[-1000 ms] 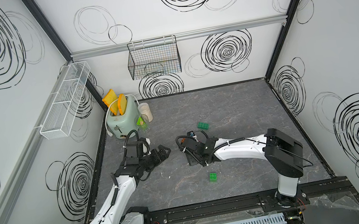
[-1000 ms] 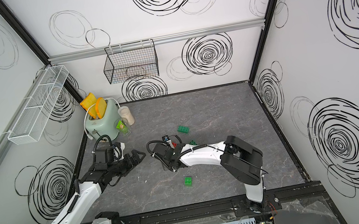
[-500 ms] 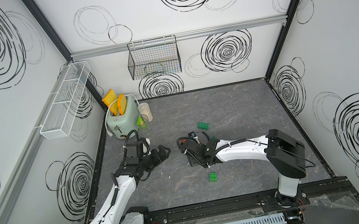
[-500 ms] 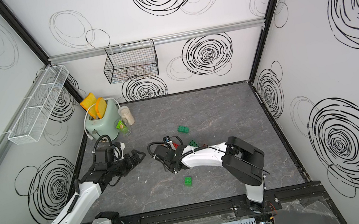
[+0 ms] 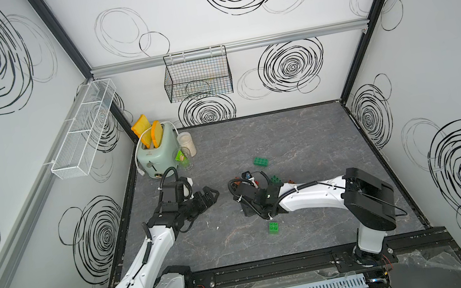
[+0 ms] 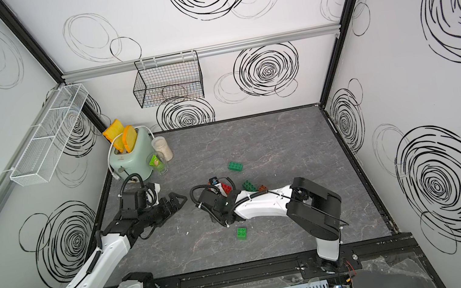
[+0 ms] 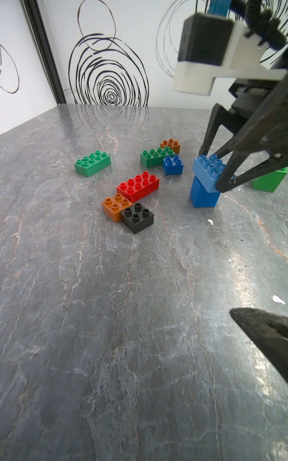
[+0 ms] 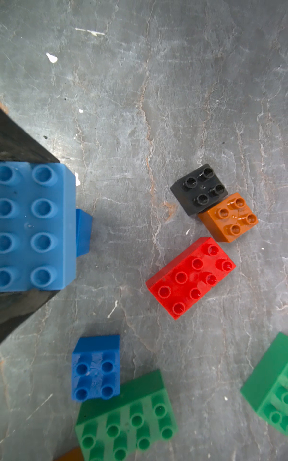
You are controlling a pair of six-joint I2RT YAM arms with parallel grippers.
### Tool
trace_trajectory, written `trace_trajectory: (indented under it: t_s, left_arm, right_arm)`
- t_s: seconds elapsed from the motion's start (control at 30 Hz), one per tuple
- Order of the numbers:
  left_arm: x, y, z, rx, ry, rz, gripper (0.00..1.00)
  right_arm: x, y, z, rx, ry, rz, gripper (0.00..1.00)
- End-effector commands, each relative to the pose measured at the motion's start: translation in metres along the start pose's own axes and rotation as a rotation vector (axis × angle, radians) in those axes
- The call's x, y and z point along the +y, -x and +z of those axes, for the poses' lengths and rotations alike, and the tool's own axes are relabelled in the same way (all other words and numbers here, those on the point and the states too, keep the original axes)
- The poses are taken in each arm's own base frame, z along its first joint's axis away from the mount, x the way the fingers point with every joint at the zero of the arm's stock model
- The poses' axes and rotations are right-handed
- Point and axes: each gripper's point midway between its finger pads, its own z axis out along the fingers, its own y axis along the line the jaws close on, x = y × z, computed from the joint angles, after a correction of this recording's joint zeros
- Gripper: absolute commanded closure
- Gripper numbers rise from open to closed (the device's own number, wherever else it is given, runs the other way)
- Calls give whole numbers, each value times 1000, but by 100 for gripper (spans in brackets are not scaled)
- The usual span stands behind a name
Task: Assemble the letter f with lego
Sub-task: Assemble the lego brick with the lego brick.
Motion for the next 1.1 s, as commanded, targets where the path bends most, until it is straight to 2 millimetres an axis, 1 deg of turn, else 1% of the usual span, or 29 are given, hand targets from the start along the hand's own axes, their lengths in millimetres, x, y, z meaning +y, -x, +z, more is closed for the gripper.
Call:
trace_trajectory:
  t_s: [0.0,0.17,0.3,0.57,0.77,0.9,1.07]
  left_arm:
    - [0,6,-2,-31,-1,-1,2]
    - [1,6,-1,-28,-1,-2,2]
    - [1,6,-2,-30,0,-2,2]
    - [2,6,-2,-31,5,-3,2]
    - [2,7,-2,-33,7,-3,2]
    - [2,7,-2,-36,9,-4,2]
    - [3,7,-2,-34,13,-6,2]
  right_arm:
    - [-29,-57,11,173,-94,-44,38]
    - [-32,-64,15,189,-103,-52,38]
    - [-34,-65,20,197,-114,-63,38]
    - [-41,-80,29,235,-135,-88,38]
    - [-43,-91,28,262,-123,-85,38]
    - [-49,-95,29,269,-142,-94,38]
    - [-49,-97,25,278,-122,-92,38]
